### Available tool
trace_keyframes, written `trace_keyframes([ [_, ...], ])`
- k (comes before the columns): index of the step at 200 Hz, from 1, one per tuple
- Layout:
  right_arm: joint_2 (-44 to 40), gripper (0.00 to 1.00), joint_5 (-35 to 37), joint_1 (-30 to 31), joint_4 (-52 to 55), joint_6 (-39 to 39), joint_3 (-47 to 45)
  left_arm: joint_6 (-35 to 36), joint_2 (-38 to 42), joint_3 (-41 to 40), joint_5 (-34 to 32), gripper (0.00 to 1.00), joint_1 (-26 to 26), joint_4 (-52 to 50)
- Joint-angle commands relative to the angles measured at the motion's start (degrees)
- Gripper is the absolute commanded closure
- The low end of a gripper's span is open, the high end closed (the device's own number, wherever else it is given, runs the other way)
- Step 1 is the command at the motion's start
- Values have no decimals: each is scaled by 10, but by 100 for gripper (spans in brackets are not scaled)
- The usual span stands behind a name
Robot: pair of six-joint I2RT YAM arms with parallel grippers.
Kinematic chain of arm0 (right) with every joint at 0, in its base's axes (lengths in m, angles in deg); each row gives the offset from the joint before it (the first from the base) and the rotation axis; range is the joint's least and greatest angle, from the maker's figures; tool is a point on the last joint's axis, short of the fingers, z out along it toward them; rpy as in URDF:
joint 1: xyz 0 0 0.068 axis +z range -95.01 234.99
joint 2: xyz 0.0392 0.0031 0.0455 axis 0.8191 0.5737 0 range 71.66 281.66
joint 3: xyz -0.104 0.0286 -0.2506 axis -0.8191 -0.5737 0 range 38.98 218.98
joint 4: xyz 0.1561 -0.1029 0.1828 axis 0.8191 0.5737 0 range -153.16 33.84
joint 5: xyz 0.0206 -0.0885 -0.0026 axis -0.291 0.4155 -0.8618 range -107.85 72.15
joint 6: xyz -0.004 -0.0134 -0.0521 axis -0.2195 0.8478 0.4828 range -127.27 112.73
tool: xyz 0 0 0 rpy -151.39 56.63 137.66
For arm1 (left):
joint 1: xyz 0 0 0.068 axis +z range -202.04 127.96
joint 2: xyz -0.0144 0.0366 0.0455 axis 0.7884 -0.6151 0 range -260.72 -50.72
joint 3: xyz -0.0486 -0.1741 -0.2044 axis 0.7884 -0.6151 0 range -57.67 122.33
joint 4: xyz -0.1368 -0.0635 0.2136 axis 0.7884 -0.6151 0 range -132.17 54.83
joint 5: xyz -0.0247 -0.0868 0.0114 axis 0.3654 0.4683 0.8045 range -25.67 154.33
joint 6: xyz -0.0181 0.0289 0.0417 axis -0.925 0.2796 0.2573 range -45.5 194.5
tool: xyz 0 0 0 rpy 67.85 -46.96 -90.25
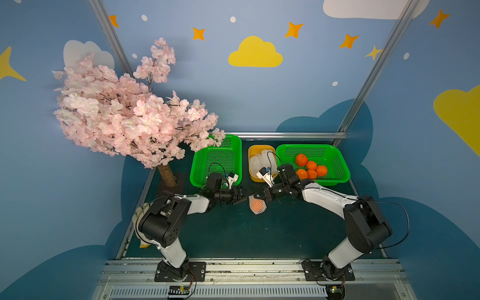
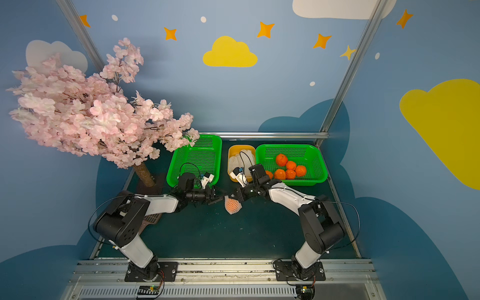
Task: Remove foam nets from oranges
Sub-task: Remove the foam net from the orange.
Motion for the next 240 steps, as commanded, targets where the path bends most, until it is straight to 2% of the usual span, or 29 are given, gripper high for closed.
trace_keyframes([
  [1, -3, 100, -29, 2, -9, -3, 11, 47, 26, -30, 16, 26, 21, 23],
  [27, 5, 100, -32, 2, -17, 12, 6, 126, 28, -20, 60, 25, 25, -27],
  [59, 22, 100, -24, 0, -14, 58, 2, 244, 57, -31, 51, 24, 19, -58],
  [90, 65, 100, -12, -3, 74, 86, 43, 351, 67, 14, 36, 23, 18, -212],
  [114, 75, 100, 21, -5, 107, 78, 49, 349, 72, 9, 19, 22, 18, -210],
  [127, 72, 94, 34, -6, 129, 73, 53, 341, 70, 12, 14, 22, 18, -213],
  [152, 40, 74, 54, -9, 131, 63, 31, 320, 70, 11, 0, 22, 3, -200],
  [164, 28, 69, 54, -13, 132, 58, 22, 325, 68, 15, -13, 21, -9, -208],
  [203, 11, 72, 39, -23, 151, 74, 3, 314, 31, 24, -30, 20, -27, -176],
  [240, -8, 80, 38, -24, 171, 101, -9, 344, -4, 67, -19, 20, -45, -186],
])
